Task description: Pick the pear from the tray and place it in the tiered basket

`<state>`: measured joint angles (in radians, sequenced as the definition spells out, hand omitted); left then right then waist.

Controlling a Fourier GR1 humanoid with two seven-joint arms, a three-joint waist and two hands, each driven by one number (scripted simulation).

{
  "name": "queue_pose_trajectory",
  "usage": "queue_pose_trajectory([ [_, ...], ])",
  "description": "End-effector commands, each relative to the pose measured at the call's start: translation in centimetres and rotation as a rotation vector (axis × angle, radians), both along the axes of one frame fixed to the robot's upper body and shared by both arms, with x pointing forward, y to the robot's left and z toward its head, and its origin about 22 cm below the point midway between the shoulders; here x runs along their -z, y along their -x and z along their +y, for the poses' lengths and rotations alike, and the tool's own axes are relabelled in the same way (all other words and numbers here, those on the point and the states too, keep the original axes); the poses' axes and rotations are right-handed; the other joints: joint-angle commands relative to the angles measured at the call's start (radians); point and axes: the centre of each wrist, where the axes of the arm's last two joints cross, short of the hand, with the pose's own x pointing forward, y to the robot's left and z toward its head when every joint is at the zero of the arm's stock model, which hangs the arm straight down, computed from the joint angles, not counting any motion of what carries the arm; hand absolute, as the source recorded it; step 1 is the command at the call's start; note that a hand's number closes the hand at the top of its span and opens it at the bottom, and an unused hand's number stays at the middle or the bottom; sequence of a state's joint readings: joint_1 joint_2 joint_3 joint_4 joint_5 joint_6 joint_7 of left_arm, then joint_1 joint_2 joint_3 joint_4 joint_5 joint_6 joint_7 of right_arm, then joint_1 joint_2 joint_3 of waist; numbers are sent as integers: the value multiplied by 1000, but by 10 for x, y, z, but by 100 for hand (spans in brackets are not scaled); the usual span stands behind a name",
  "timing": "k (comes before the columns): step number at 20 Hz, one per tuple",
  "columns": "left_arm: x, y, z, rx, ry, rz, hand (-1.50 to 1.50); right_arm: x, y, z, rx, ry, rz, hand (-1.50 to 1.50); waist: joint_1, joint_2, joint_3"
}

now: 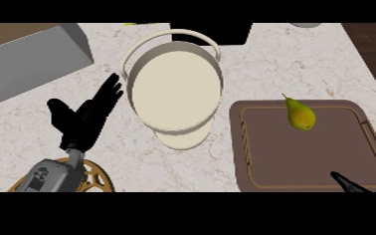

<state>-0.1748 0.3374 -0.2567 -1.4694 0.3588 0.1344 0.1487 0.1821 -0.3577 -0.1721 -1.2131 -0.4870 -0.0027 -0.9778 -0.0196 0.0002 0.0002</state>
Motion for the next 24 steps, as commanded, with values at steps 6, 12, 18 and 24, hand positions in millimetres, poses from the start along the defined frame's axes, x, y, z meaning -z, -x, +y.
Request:
queue_pose_trajectory([
  [6, -14, -2, -6, 13, 11, 1, 0, -38, 48, -13, 210, 346, 387, -150, 7, -3, -6],
  [12, 3, -3, -4, 6, 1, 23, 0, -94, 44, 46, 171, 325, 473, -150, 10, 0, -4],
  [18, -10, -9, -1, 34, 4, 1, 0, -129, 21, 83, 181, 342, 583, -150, 27, 2, -2],
  [24, 11, -7, -10, 10, 11, 28, 0, -122, 4, 109, 216, 420, 740, -150, 27, 2, -2],
])
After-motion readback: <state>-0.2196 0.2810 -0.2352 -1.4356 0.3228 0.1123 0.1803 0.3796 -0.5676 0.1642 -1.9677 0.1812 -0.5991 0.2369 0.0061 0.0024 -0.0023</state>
